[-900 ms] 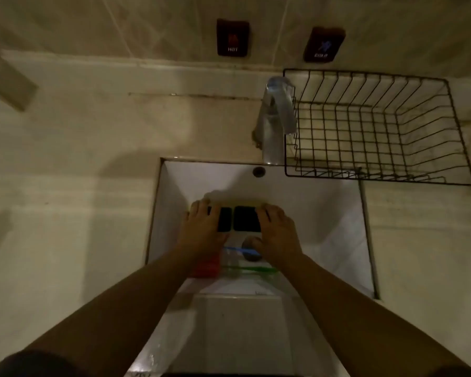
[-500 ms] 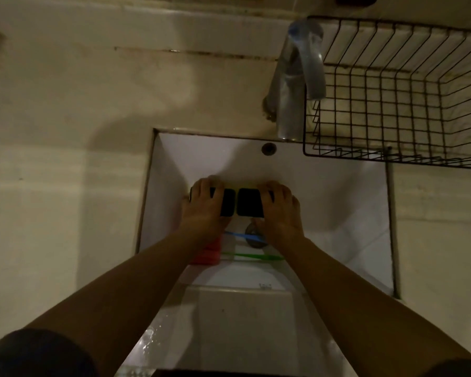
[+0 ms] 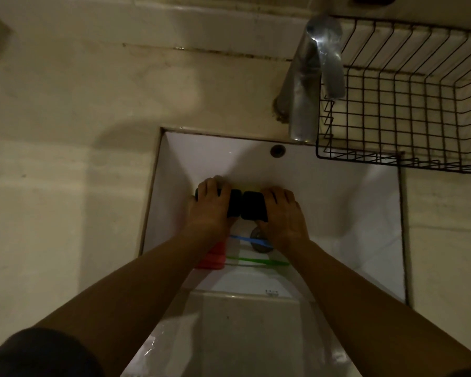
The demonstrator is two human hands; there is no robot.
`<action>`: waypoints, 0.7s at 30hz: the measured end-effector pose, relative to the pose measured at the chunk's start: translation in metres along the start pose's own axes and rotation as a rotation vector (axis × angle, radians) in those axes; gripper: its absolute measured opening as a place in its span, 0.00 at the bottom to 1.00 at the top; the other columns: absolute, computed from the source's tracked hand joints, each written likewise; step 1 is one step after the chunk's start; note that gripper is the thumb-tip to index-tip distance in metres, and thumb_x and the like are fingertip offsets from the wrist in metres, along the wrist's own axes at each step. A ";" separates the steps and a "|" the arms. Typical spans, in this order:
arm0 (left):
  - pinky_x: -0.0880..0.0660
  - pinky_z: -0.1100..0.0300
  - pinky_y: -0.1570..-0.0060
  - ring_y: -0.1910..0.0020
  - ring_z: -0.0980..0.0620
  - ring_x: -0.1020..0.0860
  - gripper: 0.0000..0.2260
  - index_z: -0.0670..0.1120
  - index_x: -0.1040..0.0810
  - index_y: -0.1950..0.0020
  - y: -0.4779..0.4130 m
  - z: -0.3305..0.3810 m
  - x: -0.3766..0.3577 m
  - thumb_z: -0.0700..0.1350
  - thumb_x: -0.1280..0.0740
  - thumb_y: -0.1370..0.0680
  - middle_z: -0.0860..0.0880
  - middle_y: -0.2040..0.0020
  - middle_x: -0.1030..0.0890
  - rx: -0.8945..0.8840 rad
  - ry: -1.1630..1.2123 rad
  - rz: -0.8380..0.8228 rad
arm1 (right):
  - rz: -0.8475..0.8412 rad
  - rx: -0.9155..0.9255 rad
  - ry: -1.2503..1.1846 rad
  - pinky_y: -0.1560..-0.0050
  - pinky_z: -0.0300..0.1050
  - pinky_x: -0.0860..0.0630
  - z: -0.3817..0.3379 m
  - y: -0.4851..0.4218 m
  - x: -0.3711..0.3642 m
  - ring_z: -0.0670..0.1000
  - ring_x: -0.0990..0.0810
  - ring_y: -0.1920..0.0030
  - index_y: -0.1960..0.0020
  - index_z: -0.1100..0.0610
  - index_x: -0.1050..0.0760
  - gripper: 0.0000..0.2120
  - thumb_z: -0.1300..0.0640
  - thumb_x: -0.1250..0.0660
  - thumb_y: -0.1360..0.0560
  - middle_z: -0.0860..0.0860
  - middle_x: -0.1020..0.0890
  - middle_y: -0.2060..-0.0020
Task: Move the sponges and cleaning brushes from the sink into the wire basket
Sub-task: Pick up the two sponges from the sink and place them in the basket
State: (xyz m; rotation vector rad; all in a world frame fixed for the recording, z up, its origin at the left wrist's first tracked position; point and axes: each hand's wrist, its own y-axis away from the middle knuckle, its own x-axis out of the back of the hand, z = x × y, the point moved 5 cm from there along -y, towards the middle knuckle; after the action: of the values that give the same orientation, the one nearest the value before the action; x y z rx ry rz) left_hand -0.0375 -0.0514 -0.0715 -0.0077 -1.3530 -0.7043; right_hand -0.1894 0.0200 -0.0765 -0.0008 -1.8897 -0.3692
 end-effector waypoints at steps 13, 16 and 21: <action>0.27 0.41 0.39 0.33 0.42 0.33 0.34 0.48 0.37 0.28 0.035 0.024 0.076 0.59 0.29 0.29 0.44 0.30 0.32 -0.198 -0.013 0.018 | 0.091 -0.010 -0.051 0.44 0.55 0.24 -0.010 0.057 0.094 0.61 0.28 0.41 0.27 0.57 0.35 0.35 0.45 0.32 0.30 0.62 0.26 0.39; 0.27 0.43 0.40 0.36 0.43 0.31 0.33 0.49 0.35 0.29 0.045 0.036 0.098 0.60 0.29 0.29 0.45 0.32 0.29 -0.246 -0.011 0.075 | 0.128 -0.005 -0.009 0.44 0.51 0.24 -0.012 0.069 0.120 0.57 0.29 0.41 0.26 0.54 0.38 0.35 0.43 0.35 0.30 0.58 0.27 0.39; 0.27 0.46 0.40 0.37 0.46 0.30 0.32 0.51 0.35 0.30 0.059 0.047 0.126 0.62 0.29 0.29 0.48 0.33 0.28 -0.287 0.022 0.101 | 0.204 -0.022 -0.007 0.41 0.47 0.26 -0.011 0.081 0.157 0.54 0.29 0.40 0.28 0.53 0.37 0.34 0.41 0.38 0.31 0.55 0.26 0.38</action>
State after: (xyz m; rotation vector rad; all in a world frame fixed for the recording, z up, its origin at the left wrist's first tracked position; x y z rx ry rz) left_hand -0.0462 -0.0436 0.0751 -0.2952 -1.2124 -0.8050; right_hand -0.2193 0.0663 0.0918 -0.2083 -1.8719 -0.2498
